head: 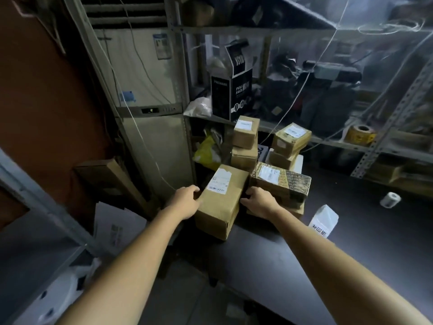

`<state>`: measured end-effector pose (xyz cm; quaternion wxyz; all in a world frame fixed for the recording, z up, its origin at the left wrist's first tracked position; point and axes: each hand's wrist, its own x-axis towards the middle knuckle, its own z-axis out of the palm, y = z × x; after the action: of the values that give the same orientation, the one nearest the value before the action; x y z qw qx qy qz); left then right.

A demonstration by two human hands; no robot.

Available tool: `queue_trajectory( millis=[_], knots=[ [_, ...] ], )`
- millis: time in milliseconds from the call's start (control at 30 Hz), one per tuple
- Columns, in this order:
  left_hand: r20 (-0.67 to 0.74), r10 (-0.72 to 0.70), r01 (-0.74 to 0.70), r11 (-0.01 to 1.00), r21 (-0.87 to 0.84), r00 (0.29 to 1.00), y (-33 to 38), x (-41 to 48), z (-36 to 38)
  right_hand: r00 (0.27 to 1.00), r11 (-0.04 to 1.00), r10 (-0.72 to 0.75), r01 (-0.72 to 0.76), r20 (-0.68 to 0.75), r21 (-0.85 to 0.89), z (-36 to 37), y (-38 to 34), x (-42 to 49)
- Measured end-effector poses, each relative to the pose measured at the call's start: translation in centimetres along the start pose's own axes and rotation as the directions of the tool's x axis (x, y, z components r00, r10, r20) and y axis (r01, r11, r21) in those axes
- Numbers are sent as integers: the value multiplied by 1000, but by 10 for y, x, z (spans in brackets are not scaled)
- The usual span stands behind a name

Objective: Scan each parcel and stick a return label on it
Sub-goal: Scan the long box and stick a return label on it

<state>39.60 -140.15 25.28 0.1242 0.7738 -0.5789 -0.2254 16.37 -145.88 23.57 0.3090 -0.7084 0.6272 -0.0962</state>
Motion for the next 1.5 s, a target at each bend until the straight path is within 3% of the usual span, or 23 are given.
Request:
queue_trajectory(
  millis=[267,500,800,1067,1300,1500],
  knots=[
    [166,-61,90,980,-175,984,-28,106,48,966,946,237,-254,102,204,55,3,92],
    [331,-13,146,913,-381,943,-35,130,71,908,694,347,-417,235,587,74,7,110],
    [322,-62,228,831,-507,945,-46,91,71,921,706,272,-387,278,593,70,3,80],
    [197,-113,209,790,-577,974,-31,-5,49,966,751,89,-225,243,620,42,-6,11],
    [104,-109,149,785,-601,989,29,-112,34,981,758,-22,-110,193,642,-10,19,-88],
    [177,-72,170,749,-640,982,103,-165,38,987,752,-23,-86,157,654,-72,67,-149]
  ],
)
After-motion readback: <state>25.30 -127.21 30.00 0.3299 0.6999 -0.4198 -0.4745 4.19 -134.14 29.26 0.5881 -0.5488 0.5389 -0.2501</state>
